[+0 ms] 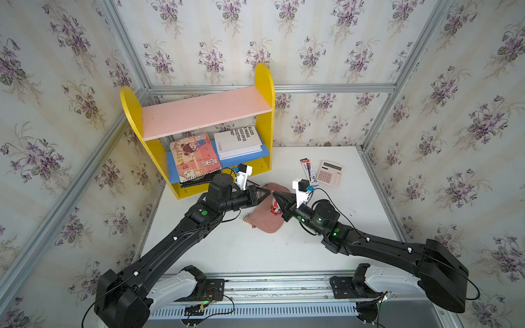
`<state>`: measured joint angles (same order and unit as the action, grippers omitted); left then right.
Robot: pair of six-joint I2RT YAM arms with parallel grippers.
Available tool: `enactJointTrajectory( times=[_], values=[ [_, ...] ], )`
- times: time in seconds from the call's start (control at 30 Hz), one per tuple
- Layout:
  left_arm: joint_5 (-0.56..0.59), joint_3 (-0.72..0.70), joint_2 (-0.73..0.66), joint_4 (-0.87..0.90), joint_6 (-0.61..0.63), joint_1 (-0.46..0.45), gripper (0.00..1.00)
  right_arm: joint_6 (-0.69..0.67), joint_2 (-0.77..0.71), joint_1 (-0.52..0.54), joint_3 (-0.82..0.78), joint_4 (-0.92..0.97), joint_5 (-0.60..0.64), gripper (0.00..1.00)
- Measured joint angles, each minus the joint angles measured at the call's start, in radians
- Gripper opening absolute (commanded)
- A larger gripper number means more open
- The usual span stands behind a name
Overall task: Remove the decoration from the bag
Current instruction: Place the decoration item at the center of the board.
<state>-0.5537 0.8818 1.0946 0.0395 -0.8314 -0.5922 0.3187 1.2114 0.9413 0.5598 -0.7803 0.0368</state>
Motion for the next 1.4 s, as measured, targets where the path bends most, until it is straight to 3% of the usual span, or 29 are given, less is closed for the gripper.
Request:
enactJointTrajectory(
  times=[0.9,1.4],
  values=[
    [0.003,0.026,-0.002,0.08,0.145,0.003,0.01,-0.035,0.007,-0.002,0.033,0.084,-0.05,0.19],
    [0.006,0.02,-0.001,0.09,0.171,0.004,0.01,-0.052,0.014,-0.001,0.052,0.127,-0.072,0.35]
  ],
)
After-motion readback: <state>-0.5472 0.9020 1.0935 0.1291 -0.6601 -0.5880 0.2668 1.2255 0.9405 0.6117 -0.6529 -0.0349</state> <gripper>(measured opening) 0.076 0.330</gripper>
